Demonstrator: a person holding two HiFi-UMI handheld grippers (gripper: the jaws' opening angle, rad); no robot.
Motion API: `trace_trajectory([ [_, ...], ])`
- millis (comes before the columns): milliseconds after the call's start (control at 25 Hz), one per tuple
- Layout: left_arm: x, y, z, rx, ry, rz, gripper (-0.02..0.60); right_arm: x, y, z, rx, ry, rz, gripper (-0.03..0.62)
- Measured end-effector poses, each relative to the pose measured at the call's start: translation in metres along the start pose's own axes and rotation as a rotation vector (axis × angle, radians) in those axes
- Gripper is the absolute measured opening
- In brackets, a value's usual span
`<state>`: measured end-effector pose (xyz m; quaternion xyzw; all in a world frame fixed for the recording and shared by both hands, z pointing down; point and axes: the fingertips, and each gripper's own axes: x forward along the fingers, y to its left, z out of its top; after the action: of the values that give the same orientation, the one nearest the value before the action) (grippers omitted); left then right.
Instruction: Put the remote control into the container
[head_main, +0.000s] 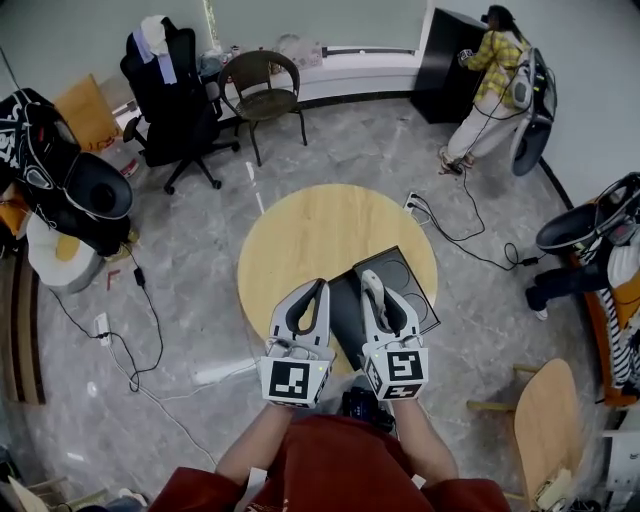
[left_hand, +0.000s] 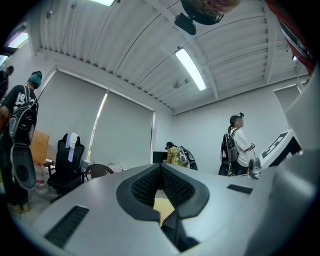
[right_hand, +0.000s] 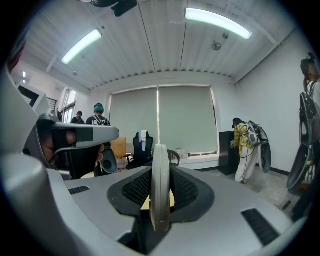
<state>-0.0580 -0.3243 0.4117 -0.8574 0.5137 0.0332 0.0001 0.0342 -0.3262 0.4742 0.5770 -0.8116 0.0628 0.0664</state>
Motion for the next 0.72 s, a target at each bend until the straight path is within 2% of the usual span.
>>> trace_trajectory([
  [400,-0.014,0.01,-0.002,-0.002,-0.007,0.026,0.018,0.016,0.008,-0.041,-0.026,0.126,0.009,0.117],
  [640,-0.017,0.015,0.003,-0.047,-0.056,0.054,0.018,0.026,0.01,-0.082,-0.044,0.229,0.018,0.117],
  [720,-0.02,0.014,-0.001,-0.041,-0.04,0.056,0.018,0.027,0.011,-0.094,-0.047,0.264,0.024,0.117],
])
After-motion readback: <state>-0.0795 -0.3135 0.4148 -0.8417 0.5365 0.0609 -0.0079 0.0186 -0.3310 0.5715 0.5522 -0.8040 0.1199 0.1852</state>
